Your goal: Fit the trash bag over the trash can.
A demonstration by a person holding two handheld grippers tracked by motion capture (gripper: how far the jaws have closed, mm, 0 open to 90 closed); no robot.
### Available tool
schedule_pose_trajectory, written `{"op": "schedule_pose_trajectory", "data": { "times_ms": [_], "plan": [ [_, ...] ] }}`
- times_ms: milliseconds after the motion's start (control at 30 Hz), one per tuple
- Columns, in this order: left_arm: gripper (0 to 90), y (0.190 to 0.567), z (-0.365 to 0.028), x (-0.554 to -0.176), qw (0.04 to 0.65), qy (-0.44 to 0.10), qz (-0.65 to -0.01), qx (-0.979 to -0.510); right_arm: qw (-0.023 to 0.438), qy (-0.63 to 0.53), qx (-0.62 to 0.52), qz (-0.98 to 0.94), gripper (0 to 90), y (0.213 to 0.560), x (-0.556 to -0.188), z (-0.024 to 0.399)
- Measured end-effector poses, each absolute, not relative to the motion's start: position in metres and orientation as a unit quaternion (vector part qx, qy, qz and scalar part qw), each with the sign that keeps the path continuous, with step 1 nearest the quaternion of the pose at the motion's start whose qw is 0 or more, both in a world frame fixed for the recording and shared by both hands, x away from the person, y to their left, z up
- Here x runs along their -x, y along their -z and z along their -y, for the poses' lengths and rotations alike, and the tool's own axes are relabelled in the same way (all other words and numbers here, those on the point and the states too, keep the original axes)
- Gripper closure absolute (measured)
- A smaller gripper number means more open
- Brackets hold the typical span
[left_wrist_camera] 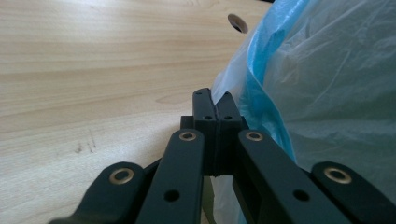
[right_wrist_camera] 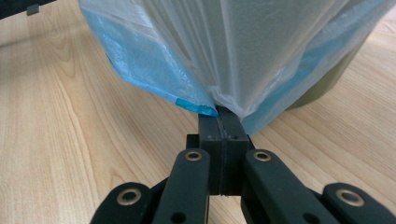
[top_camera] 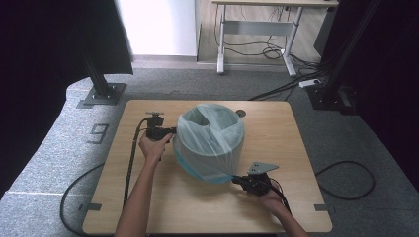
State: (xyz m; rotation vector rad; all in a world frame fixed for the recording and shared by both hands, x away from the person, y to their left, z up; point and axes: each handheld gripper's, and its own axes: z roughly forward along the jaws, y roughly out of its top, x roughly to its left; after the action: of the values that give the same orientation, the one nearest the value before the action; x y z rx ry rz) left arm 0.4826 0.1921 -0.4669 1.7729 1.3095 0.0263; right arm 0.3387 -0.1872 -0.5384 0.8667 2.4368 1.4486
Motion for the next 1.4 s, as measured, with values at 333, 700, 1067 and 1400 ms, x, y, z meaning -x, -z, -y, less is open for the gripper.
{"op": "schedule_pose_trajectory", "data": {
  "times_ms": [333, 700, 1067, 1400],
  "plan": [
    [89.9, 0.474, -0.194, -0.476, 0.451, -0.014, -0.530, -0.718, 0.098, -0.486, -0.302, -0.814, 88.3, 0.540, -0.340, 0.194],
    [79.8, 0.458, -0.204, -0.465, 0.470, -0.067, -0.511, -0.716, 0.112, -0.509, -0.324, -0.790, 63.4, 0.533, -0.338, 0.201],
    [68.0, 0.447, -0.207, -0.455, 0.482, -0.102, -0.494, -0.717, 0.134, -0.528, -0.340, -0.767, 50.8, 0.524, -0.333, 0.210],
    [62.4, 0.441, -0.213, -0.450, 0.491, -0.108, -0.492, -0.710, 0.140, -0.548, -0.341, -0.751, 41.3, 0.512, -0.331, 0.214]
  ]
}}
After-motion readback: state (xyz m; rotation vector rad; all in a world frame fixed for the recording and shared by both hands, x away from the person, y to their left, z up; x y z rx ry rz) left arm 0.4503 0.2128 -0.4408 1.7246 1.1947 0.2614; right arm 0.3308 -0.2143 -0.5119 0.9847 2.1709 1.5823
